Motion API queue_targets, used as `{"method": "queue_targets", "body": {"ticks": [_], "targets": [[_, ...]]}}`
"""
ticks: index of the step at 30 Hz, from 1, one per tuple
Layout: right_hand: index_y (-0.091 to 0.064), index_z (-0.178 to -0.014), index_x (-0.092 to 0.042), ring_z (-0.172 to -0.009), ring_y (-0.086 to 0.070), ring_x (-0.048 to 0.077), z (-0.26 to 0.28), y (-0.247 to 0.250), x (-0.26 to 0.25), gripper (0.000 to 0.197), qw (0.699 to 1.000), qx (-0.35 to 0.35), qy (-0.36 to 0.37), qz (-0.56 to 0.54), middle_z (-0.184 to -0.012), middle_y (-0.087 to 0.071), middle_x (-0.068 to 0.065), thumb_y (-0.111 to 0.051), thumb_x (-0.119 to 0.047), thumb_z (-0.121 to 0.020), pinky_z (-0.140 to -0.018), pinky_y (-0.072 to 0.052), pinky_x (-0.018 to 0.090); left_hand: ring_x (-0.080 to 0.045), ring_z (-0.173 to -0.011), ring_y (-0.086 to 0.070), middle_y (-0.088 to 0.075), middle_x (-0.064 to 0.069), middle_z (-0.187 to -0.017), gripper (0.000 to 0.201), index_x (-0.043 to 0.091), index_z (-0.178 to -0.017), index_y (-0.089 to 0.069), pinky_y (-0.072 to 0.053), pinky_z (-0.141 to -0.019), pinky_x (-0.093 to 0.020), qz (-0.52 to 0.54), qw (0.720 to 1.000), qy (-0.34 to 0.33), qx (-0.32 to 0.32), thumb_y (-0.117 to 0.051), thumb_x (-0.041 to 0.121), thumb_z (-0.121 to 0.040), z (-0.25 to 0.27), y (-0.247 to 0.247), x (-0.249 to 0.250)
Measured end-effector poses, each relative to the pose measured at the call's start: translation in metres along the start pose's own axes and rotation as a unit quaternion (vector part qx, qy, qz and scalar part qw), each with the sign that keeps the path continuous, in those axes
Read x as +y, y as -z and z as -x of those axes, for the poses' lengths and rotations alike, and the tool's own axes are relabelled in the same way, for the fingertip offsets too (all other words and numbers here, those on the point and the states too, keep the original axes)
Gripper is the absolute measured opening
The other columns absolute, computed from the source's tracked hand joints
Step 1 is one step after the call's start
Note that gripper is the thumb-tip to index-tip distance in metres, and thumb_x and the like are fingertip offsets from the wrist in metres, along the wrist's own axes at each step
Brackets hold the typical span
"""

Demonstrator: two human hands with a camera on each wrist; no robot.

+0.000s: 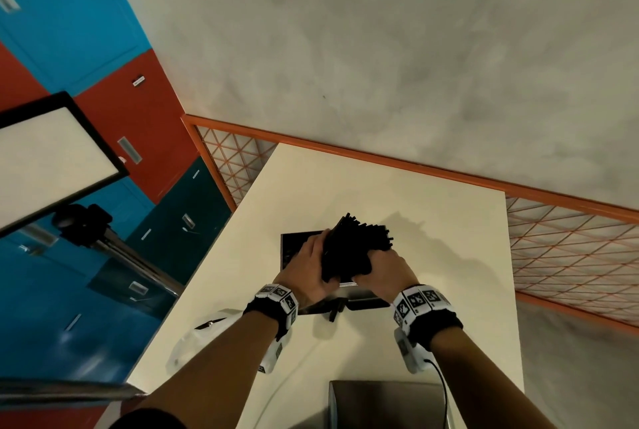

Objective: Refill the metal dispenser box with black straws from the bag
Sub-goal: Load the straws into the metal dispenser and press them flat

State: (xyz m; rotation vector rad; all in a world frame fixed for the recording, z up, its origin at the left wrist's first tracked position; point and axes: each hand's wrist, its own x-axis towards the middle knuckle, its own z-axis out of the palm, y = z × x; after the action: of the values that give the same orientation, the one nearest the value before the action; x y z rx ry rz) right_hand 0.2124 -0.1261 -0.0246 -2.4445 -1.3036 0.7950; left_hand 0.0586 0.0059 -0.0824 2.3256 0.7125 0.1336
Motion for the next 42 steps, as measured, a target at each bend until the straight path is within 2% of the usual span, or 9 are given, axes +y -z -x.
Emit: {"method": "queue_targets", "body": {"ticks": [2, 6, 14, 19, 25, 32, 36, 40, 42], "targets": [[-0.064, -0.101, -0.021, -0.08, -0.064, 0.027, 0.002, -0.002, 0.002, 0.027, 0.999, -0.005, 0.019, -0.03, -0.086, -0.066, 0.002, -0.065, -0.034, -0.077, -0.071, -0.054, 0.034, -0.024, -0.141, -0.038, -0.025, 0.0, -0.158, 0.108, 0.022, -0.16, -0.006, -0.039, -0.115, -0.042, -0.004, 1.0, -0.001, -0.001, -0.07, 0.049, -0.077, 0.001, 0.0, 0.001], [-0.066, -0.102, -0.013, -0.079, -0.057, 0.015, 0.005, 0.001, 0.004, 0.023, 0.996, -0.016, 0.059, -0.061, -0.083, -0.063, -0.001, -0.069, -0.021, -0.08, -0.062, -0.036, 0.009, -0.021, -0.142, -0.035, -0.024, 0.002, -0.158, 0.117, 0.022, -0.159, -0.004, -0.038, -0.116, -0.04, -0.013, 1.0, 0.0, -0.001, -0.074, 0.061, -0.074, 0.001, 0.001, 0.004], [-0.063, -0.122, -0.022, -0.098, -0.06, 0.009, -0.001, 0.004, 0.016, 0.056, 0.991, -0.058, 0.09, -0.082, -0.106, -0.067, -0.007, -0.082, -0.041, -0.073, -0.084, -0.042, 0.018, -0.017, -0.14, -0.036, -0.029, 0.002, -0.155, 0.122, 0.023, -0.158, -0.008, -0.041, -0.113, -0.042, -0.018, 1.0, -0.001, 0.012, -0.073, 0.073, -0.068, 0.001, -0.001, 0.008], [-0.054, -0.127, -0.036, -0.101, -0.066, 0.017, -0.016, -0.025, 0.019, 0.075, 0.996, -0.035, 0.077, -0.004, -0.111, -0.068, -0.009, -0.07, -0.067, -0.062, -0.081, -0.054, 0.031, -0.018, -0.139, -0.037, -0.029, 0.002, -0.155, 0.123, 0.022, -0.159, -0.007, -0.04, -0.113, -0.041, -0.027, 1.0, 0.007, 0.01, -0.069, 0.077, -0.068, 0.002, 0.0, 0.009], [-0.058, -0.127, -0.025, -0.102, -0.065, 0.016, -0.023, -0.029, 0.018, 0.087, 0.995, -0.02, 0.098, -0.01, -0.112, -0.07, -0.005, -0.068, -0.073, -0.054, -0.087, -0.052, 0.027, -0.017, -0.139, -0.036, -0.03, 0.001, -0.155, 0.125, 0.019, -0.159, -0.008, -0.039, -0.115, -0.037, -0.02, 1.0, 0.015, 0.012, -0.071, 0.077, -0.067, 0.002, 0.001, 0.01], [-0.063, -0.118, -0.021, -0.093, -0.058, 0.003, -0.019, -0.029, 0.023, 0.05, 0.989, 0.017, 0.135, -0.063, -0.097, -0.065, -0.012, -0.075, -0.041, -0.074, -0.08, -0.037, 0.009, -0.017, -0.139, -0.039, -0.029, 0.002, -0.155, 0.125, 0.023, -0.159, -0.007, -0.041, -0.113, -0.037, 0.012, 0.999, 0.037, 0.019, -0.076, 0.071, -0.066, 0.001, 0.001, 0.011], [-0.07, -0.087, -0.014, -0.071, -0.057, 0.011, -0.008, -0.028, 0.02, 0.017, 0.988, 0.048, 0.114, -0.09, -0.075, -0.064, -0.007, -0.073, -0.027, -0.077, -0.066, -0.043, 0.02, -0.018, -0.139, -0.041, -0.03, 0.001, -0.156, 0.123, 0.023, -0.158, -0.009, -0.043, -0.111, -0.036, 0.04, 0.997, 0.056, 0.039, -0.079, 0.066, -0.066, 0.0, 0.002, 0.012], [-0.074, -0.088, -0.011, -0.073, -0.061, 0.011, 0.002, -0.02, 0.017, 0.01, 0.976, 0.112, 0.135, -0.129, -0.082, -0.071, 0.0, -0.076, -0.016, -0.079, -0.068, -0.043, 0.011, -0.016, -0.137, -0.044, -0.035, 0.002, -0.153, 0.125, 0.026, -0.156, -0.013, -0.049, -0.107, -0.038, 0.059, 0.994, 0.065, 0.064, -0.08, 0.069, -0.06, -0.006, 0.001, 0.014], [-0.074, -0.089, -0.013, -0.074, -0.064, 0.014, 0.003, -0.013, 0.014, 0.009, 0.976, 0.116, 0.126, -0.134, -0.083, -0.072, -0.001, -0.074, -0.016, -0.08, -0.071, -0.049, 0.017, -0.015, -0.138, -0.043, -0.036, 0.002, -0.153, 0.125, 0.025, -0.156, -0.013, -0.049, -0.107, -0.038, 0.063, 0.994, 0.061, 0.064, -0.081, 0.067, -0.06, -0.008, -0.001, 0.013]]}}
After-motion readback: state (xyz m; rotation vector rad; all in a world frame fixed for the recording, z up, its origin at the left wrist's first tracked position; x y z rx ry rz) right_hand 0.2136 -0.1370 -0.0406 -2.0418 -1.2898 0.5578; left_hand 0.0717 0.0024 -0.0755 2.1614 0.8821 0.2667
